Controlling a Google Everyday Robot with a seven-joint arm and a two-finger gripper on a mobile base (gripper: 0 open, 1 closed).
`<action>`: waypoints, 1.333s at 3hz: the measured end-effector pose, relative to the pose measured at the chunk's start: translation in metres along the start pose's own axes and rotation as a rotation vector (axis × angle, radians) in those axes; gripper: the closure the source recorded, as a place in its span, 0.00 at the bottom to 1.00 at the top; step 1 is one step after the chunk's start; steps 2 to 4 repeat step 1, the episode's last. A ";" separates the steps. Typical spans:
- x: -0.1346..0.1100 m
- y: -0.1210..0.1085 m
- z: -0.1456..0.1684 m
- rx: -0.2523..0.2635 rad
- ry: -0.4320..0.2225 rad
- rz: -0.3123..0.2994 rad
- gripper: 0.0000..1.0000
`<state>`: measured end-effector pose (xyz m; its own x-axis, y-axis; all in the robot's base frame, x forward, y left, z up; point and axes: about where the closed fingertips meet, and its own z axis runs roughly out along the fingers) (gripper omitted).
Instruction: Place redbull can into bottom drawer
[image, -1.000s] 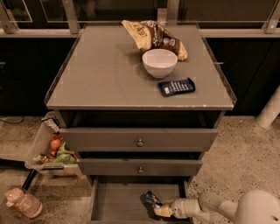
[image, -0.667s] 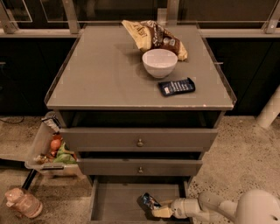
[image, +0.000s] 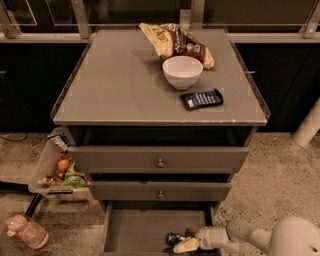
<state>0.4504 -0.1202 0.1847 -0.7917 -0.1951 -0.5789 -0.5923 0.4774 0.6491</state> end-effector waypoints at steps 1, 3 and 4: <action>0.000 0.000 0.000 0.000 0.000 0.000 0.00; 0.000 0.000 0.000 0.000 0.000 0.000 0.00; 0.000 0.000 0.000 0.000 0.000 0.000 0.00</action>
Offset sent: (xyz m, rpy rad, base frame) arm 0.0000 0.0000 0.0000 0.0000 0.0000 0.0000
